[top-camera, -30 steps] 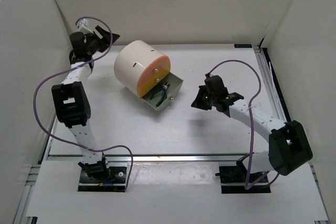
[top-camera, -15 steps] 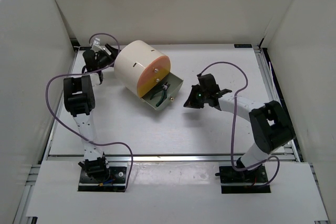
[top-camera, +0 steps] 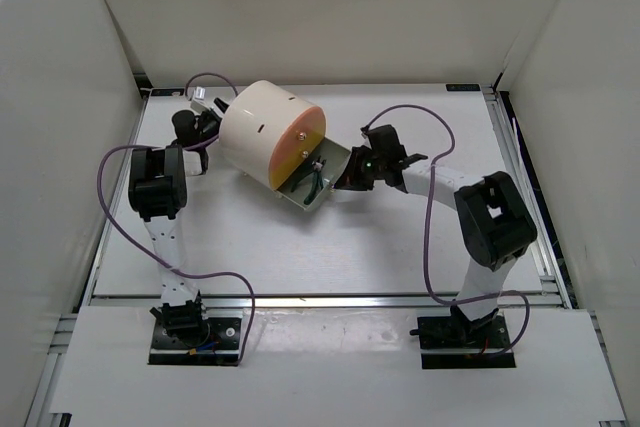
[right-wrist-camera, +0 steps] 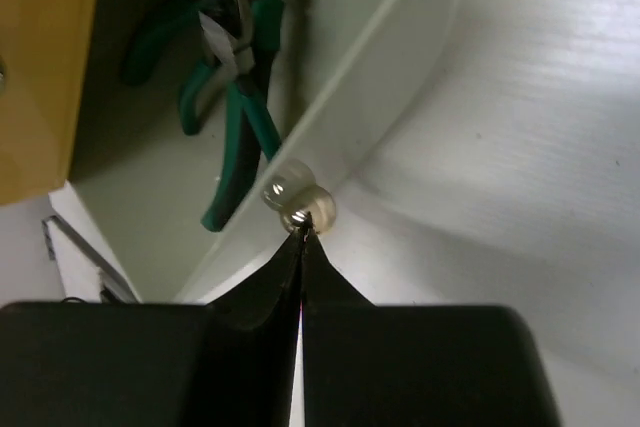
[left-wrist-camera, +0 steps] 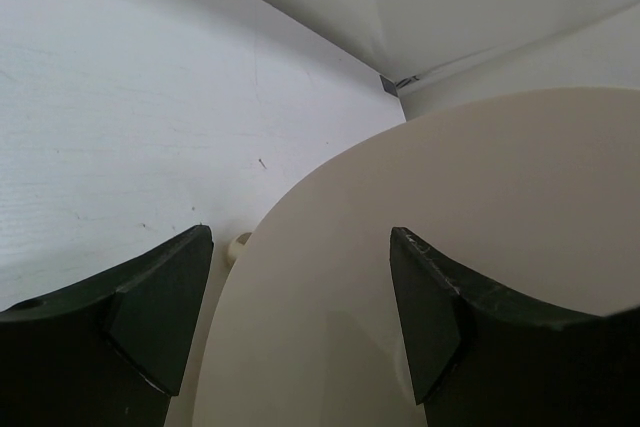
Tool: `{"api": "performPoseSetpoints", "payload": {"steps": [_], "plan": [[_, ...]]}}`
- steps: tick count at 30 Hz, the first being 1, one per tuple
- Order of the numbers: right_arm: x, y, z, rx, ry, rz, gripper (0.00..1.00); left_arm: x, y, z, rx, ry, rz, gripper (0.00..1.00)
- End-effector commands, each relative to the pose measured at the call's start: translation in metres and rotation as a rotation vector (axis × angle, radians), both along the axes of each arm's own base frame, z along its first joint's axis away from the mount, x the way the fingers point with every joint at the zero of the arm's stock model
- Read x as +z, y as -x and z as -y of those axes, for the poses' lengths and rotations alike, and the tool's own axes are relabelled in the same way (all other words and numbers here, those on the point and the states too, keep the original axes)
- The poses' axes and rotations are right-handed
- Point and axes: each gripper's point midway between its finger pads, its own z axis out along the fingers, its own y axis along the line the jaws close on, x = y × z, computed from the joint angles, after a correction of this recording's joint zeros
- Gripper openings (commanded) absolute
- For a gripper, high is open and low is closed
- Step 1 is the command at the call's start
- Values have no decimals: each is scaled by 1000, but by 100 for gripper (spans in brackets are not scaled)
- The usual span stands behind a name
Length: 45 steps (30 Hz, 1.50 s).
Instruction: Sort the tools into containers
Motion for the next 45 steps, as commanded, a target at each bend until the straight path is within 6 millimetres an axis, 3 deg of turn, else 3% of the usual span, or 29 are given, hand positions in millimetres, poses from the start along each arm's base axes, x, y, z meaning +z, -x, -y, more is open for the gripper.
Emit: {"api": "performPoseSetpoints", "payload": {"steps": [1,6,15,20,30,32,33,36,38,39,40,41,42,43,44,45], "plan": [[20,-18,-19,44,-67,51,0,12,10,16,-56,-2,52,82],[18,-23,-34,73,-108,28,0,9,17,26,-87,-4,46,82],[33,-28,-64,126,-157,52,0,0,33,48,-127,-10,32,80],[37,-32,-81,171,-200,38,0,-2,37,49,-140,-17,32,80],[43,-45,-91,187,-232,37,0,-6,47,52,-184,-26,16,80],[45,-43,-84,159,-213,38,0,-10,49,48,-186,-35,0,81],[43,-43,-77,149,-188,45,1,-4,50,41,-179,-30,3,99],[48,-38,-45,74,-118,58,15,6,52,7,-119,-38,-19,99],[56,-36,-16,7,-60,82,30,23,51,-21,-67,-80,-15,99],[55,-42,4,-53,-8,99,46,29,47,-33,-29,-104,-20,99],[70,-41,16,-79,17,139,55,36,45,-45,-3,-152,-2,99],[67,-36,34,-111,78,115,65,48,49,-62,44,-169,-46,99],[70,-44,58,-169,149,156,79,63,40,-77,105,-207,-34,99],[79,-38,74,-195,189,152,84,84,40,-89,140,-266,2,99],[82,-39,87,-217,221,159,87,80,46,-102,175,-286,-81,99],[85,-42,107,-247,266,171,89,100,43,-111,206,-325,-58,99]]}}
